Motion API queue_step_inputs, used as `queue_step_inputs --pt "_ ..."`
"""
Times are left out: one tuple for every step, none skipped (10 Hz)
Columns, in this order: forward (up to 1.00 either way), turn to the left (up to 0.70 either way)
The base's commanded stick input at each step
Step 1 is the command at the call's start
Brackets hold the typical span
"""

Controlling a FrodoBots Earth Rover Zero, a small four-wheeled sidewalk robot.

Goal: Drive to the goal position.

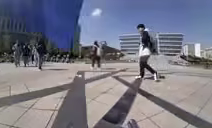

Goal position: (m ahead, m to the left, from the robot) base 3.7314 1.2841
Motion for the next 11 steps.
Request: queue_step_inputs --pt "0.48 0.0" --pt "1.0 0.0" --pt "1.0 0.0" --pt "1.0 0.0" --pt "1.0 0.0" --pt "1.0 0.0" --pt "1.0 0.0" --pt "1.0 0.0" --pt "1.0 0.0" --pt "1.0 0.0" --pt "1.0 0.0"
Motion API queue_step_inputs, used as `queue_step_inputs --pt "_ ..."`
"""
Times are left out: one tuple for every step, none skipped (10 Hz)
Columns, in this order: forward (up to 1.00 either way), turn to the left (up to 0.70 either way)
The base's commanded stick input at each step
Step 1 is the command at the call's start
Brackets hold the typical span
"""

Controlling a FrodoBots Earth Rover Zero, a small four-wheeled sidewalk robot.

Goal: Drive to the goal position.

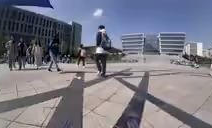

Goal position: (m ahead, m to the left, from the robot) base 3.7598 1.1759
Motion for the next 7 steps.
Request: queue_step_inputs --pt "1.0 0.0" --pt "1.0 0.0" --pt "1.0 0.0" --pt "1.0 0.0" --pt "0.78 0.0" --pt "0.07 0.0" --pt "0.0 0.0"
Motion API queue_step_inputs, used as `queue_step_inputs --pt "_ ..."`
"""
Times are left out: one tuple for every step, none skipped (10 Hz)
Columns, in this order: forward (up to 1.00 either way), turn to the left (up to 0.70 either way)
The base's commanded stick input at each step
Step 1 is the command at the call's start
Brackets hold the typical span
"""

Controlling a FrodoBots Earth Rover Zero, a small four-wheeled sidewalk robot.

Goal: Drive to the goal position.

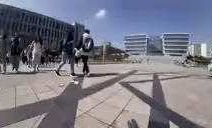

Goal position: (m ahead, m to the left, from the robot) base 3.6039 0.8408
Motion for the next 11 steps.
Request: queue_step_inputs --pt "0.0 0.0" --pt "0.0 0.0" --pt "0.0 0.0" --pt "0.0 0.0" --pt "0.0 0.0" --pt "0.0 0.0" --pt "0.0 0.0" --pt "0.0 0.0" --pt "0.04 0.0" --pt "0.44 0.0" --pt "0.84 0.0"
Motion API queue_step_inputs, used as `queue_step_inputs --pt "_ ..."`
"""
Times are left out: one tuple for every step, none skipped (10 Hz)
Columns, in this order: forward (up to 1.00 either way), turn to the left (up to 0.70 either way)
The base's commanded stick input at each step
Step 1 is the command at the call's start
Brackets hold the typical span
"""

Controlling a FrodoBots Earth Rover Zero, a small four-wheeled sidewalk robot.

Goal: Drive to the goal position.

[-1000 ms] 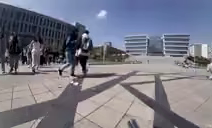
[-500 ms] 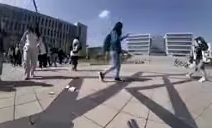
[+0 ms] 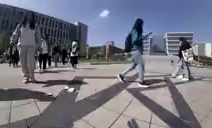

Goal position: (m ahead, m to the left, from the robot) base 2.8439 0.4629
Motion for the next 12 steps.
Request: queue_step_inputs --pt "1.0 0.0" --pt "1.0 0.0" --pt "1.0 0.0" --pt "1.0 0.0" --pt "0.85 0.0" --pt "0.68 0.0" --pt "0.51 0.0" --pt "0.34 0.0" --pt "0.17 0.0" --pt "0.0 0.0" --pt "0.0 0.0" --pt "0.0 0.0"
